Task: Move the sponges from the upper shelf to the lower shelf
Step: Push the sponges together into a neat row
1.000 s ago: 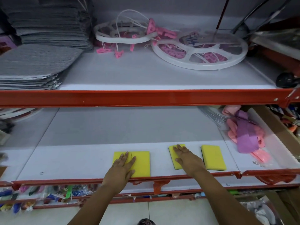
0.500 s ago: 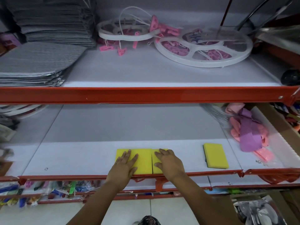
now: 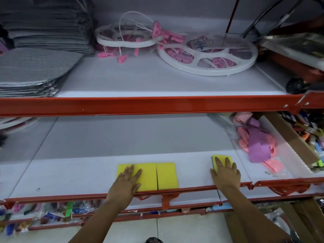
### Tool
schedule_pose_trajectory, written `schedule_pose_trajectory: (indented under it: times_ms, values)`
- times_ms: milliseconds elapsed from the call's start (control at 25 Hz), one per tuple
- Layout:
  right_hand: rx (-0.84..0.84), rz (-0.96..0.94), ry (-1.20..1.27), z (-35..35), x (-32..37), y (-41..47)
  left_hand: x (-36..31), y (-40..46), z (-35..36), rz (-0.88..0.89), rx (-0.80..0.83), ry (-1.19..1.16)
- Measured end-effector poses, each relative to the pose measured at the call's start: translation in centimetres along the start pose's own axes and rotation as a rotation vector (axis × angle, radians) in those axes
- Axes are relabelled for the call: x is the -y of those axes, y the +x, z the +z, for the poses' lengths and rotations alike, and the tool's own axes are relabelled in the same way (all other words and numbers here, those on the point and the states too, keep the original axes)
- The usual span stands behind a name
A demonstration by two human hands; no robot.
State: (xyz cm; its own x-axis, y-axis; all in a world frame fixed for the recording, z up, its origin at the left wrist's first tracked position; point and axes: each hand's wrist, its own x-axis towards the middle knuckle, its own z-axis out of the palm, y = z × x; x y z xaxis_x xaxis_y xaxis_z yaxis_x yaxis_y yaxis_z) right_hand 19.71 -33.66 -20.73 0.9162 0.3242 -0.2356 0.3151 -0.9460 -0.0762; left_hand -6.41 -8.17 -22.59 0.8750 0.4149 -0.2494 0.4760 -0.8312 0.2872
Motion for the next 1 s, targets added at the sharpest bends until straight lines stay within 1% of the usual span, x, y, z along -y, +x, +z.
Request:
schedule_pose_trajectory:
  times_ms: [280, 360, 480, 600, 880, 1000]
  values:
    - [0.015, -0.022, 0.172, -0.9, 1.1, -0.3, 0.0, 0.1, 0.0, -0.004, 0.008, 0.001]
    - [-0.011, -0.084, 0.255, -1.2, 2.5, -1.5, 0.1, 0.1, 0.2, -0.007, 0.002, -0.006]
    - [-0.071, -0.231, 0.319, -1.0, 5.6, -4.2, 0.2, 0.1, 0.4, -0.007, -0.008, -0.009]
    - [-0.039, -0.312, 0.318, 0.6, 7.7, -6.3, 0.2, 0.1, 0.4, -0.008, -0.006, -0.005]
    - [-0.027, -0.327, 0.286, 2.4, 8.2, -6.6, 0.2, 0.0, 0.5, -0.01, -0.017, -0.009]
    - [-0.07, -0.334, 0.304, 3.0, 8.2, -6.9, 0.1, 0.0, 0.4, -0.009, -0.009, 0.024]
